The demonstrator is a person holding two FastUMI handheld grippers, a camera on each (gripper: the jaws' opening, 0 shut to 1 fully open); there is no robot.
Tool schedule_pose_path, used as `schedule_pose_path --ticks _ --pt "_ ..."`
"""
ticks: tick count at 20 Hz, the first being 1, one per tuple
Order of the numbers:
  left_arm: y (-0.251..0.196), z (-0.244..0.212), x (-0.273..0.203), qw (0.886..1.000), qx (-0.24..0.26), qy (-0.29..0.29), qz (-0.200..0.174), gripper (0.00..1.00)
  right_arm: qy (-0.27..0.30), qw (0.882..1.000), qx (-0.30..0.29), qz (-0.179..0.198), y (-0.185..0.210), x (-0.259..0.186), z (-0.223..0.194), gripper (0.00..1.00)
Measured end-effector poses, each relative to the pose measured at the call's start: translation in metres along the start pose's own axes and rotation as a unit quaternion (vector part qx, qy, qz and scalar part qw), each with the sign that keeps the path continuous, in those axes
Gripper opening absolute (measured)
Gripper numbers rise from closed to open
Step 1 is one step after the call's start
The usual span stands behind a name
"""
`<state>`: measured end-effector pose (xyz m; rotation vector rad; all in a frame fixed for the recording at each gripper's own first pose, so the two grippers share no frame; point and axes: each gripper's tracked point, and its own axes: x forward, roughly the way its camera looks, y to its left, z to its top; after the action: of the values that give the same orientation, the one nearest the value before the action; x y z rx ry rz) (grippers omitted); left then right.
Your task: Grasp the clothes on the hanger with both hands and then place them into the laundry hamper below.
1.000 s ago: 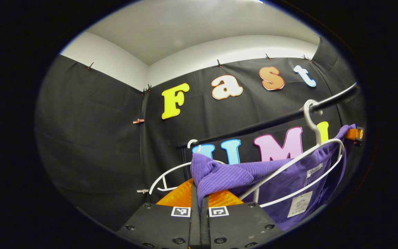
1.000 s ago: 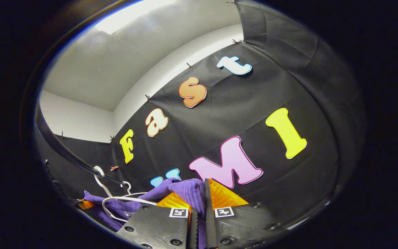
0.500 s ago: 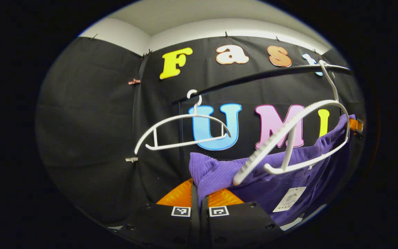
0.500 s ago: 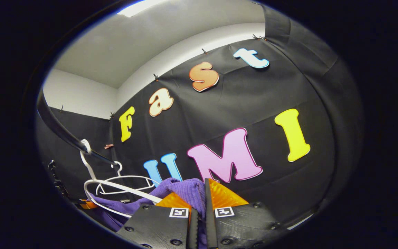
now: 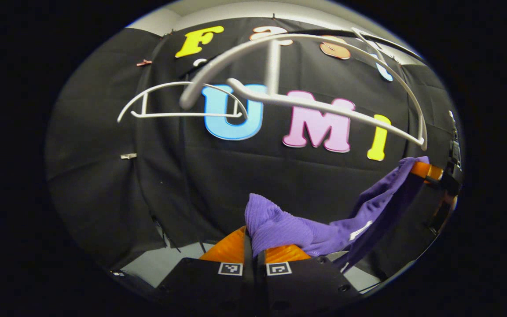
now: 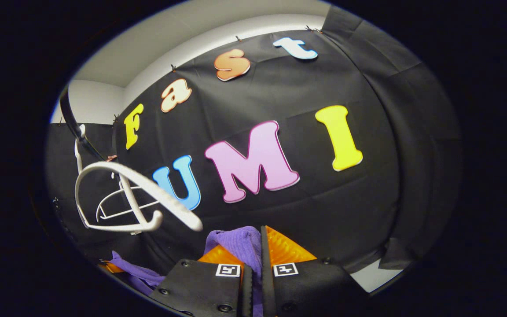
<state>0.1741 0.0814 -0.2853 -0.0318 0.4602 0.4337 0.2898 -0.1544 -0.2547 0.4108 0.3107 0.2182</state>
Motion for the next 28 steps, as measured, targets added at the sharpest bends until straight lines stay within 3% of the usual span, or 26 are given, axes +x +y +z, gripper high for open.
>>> schedule_pose_path --ticks 5,11,20,28 --pt "-0.057 -0.054 -0.008 0.995 -0.011 0.071 -0.07 0.05 0.117 0.992 0.018 0.048 0.037 -0.026 -0.093 0.11" --pt "-0.087 -0.107 -0.02 0.983 -0.015 0.152 -0.106 0.05 0.246 0.963 0.044 0.102 0.09 -0.081 -0.184 0.11" --pt "-0.09 -0.155 -0.035 0.966 -0.013 0.233 -0.11 0.05 0.344 0.932 -0.005 0.115 0.125 -0.125 -0.242 0.1" --pt "-0.096 -0.21 -0.054 0.935 -0.011 0.334 -0.117 0.06 0.429 0.898 -0.049 0.089 0.11 -0.169 -0.288 0.08"
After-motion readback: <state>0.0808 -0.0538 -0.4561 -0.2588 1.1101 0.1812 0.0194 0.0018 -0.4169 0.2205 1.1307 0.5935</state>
